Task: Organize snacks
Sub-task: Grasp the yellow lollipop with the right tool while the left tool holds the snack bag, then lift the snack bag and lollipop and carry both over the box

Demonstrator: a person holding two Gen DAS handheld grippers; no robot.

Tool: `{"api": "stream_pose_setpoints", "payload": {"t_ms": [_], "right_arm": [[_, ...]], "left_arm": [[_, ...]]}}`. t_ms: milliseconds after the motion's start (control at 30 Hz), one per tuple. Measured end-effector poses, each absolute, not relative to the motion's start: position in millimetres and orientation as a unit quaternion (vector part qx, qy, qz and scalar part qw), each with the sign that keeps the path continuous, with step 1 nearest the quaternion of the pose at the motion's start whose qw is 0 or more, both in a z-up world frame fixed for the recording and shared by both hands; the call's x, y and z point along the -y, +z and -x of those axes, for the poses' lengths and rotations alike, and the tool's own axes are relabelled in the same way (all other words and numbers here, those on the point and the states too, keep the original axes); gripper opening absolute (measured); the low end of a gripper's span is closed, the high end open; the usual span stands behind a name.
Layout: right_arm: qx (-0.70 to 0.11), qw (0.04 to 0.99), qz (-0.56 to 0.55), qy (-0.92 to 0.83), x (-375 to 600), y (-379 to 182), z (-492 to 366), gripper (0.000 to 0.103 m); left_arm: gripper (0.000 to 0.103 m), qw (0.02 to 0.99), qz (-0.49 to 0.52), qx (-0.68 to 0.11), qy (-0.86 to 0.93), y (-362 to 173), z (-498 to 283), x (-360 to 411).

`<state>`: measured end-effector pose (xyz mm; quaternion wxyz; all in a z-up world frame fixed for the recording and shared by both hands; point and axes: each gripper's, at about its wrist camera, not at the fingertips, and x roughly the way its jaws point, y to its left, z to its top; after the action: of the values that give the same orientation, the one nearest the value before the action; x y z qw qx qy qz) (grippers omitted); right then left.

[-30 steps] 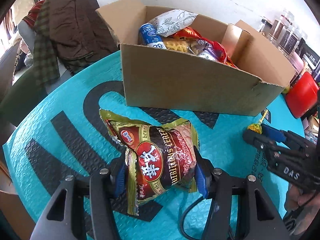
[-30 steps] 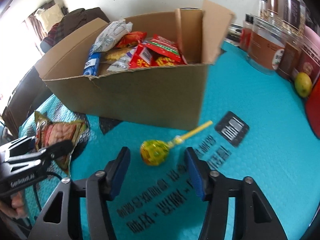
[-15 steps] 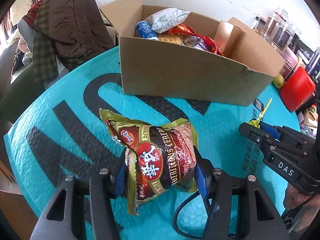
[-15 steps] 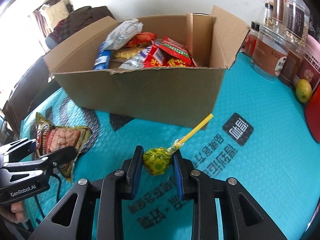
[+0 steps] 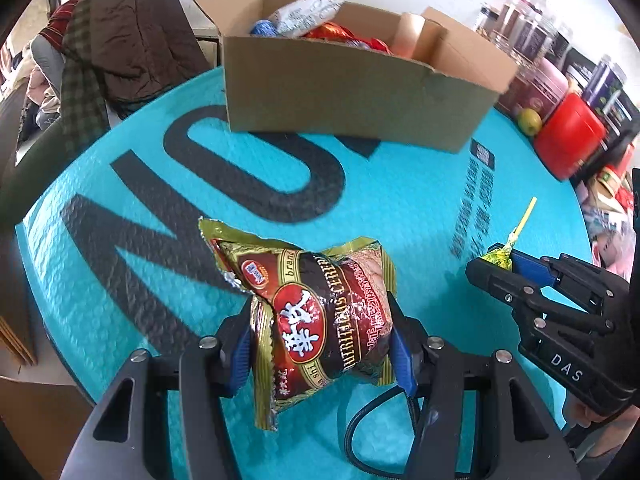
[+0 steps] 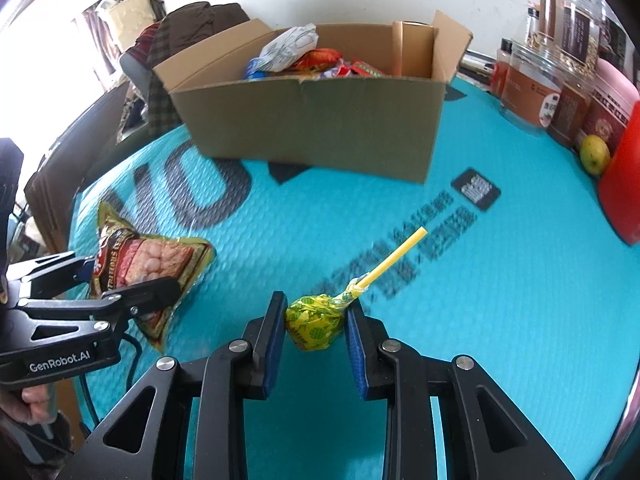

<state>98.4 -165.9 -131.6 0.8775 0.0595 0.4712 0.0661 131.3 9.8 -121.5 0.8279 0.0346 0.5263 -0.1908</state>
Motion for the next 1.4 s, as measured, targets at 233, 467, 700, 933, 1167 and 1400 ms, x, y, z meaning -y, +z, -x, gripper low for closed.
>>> {"api": "stream_pose_setpoints", "payload": {"t_ms": [233,467,700,933,1167,1400], "right_arm": [[-0.48,0.872,-0.063,0.069,163.2,-135.0,-76.8,0.028],[-0.481,0.872,-0.058,0.068,161.2,-140.0,-64.4,0.028],[-0.477,0.874,-0.061,0.072,158.5,-135.4,-60.2,0.028],[-0.465,0.879,-0.062,0.082,151.8,-125.0,-54.4,0.028],[-0.447,0.887,-0.066,0.093,149.9,-106.5,-49.5,0.028],[-0.424,0.897,-0.059,0.11,142.9,-84.1,-51.2,0.028]], "left_arm": [[0.058,0.825,-0.054,-0.528,-0.194,-126.7,-125.3,-1.6],[0.067,0.832,-0.102,-0.509,-0.195,-130.4,-119.2,11.9],[0.055,0.837,-0.085,-0.501,-0.204,-122.0,-114.3,9.3],[0.053,0.838,-0.077,-0.491,-0.223,-109.9,-99.7,12.1],[0.053,0.85,-0.07,-0.468,-0.232,-87.2,-92.8,6.1],[0.053,0.865,-0.067,-0.44,-0.234,-60.4,-94.6,2.0]]}}
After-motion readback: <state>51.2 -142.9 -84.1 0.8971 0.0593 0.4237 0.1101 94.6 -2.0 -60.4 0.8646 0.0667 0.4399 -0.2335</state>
